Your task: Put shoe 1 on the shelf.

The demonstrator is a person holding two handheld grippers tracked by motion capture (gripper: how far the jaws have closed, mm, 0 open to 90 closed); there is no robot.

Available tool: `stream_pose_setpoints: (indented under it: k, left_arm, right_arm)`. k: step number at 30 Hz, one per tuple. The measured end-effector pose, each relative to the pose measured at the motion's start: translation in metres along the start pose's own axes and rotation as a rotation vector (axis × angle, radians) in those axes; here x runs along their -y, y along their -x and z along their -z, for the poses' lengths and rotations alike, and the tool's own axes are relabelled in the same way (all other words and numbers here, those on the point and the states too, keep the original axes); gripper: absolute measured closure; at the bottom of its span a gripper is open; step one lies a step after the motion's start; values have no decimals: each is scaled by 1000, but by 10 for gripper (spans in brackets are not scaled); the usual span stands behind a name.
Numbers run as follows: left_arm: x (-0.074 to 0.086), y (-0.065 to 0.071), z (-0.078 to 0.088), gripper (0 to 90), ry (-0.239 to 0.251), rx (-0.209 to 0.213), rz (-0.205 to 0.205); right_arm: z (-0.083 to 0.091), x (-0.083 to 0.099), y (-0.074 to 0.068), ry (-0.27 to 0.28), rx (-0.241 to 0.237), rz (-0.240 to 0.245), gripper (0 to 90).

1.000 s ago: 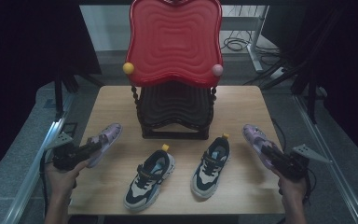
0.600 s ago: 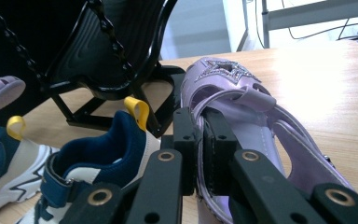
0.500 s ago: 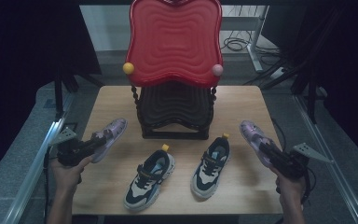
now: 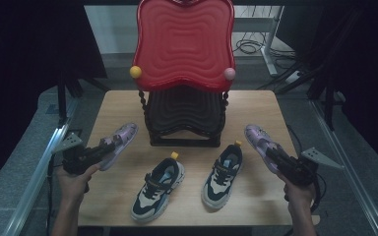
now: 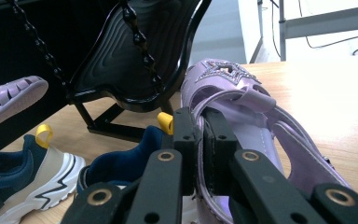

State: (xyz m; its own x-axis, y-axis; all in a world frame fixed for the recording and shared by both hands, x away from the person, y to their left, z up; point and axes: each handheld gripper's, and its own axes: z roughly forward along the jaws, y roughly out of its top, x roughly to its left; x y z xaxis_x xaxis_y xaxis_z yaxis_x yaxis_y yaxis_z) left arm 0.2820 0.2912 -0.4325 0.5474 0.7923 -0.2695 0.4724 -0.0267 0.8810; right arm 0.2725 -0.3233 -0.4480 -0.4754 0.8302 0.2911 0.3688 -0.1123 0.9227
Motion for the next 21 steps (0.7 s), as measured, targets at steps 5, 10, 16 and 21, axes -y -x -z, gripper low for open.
stream_pose_setpoints:
  k: [5,10,16,21]
  left_arm:
    - [-1,3,-1,863,-3,4,-8]
    - [-2,5,-3,863,1,17,-10]
    - [-4,9,-4,863,6,25,-13]
    - [-5,10,-4,863,12,30,-14]
  right_arm:
    - [-3,1,-4,-5,-8,0,855]
    - [-6,-1,-11,-2,-26,9,855]
    - [-11,-3,-17,3,-40,16,854]
    - [-14,-4,-22,6,-55,16,855]
